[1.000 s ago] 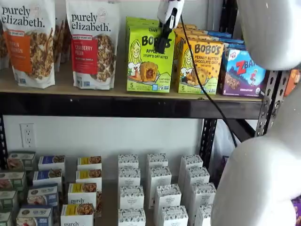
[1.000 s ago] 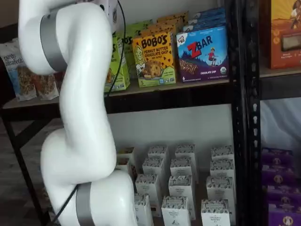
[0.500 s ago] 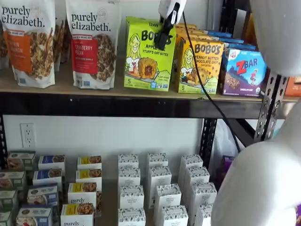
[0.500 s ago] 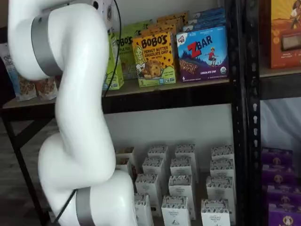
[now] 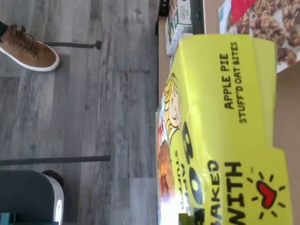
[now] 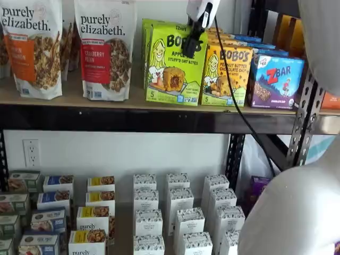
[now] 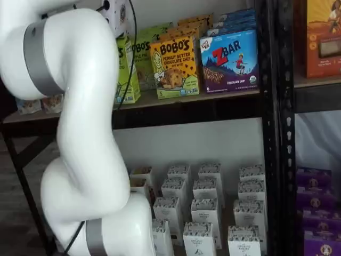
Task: Pick the green box on the top shelf, the fourth from the left
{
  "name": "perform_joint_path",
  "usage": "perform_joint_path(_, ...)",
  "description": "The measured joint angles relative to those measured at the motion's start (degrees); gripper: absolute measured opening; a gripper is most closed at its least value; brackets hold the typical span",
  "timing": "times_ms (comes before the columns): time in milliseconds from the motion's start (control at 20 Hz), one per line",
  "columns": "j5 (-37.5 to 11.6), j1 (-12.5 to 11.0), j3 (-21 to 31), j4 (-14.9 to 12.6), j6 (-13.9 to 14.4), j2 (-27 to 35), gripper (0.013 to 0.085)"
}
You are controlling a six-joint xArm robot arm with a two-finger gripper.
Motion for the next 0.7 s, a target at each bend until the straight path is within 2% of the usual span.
perform_joint_path(300, 1.14, -1.89, 2.44, 0.05, -1.63, -3.08, 0.0210)
perform_joint_path(700, 1.09, -3.19, 6.56, -0.88, -3.13, -6.95, 0.0210)
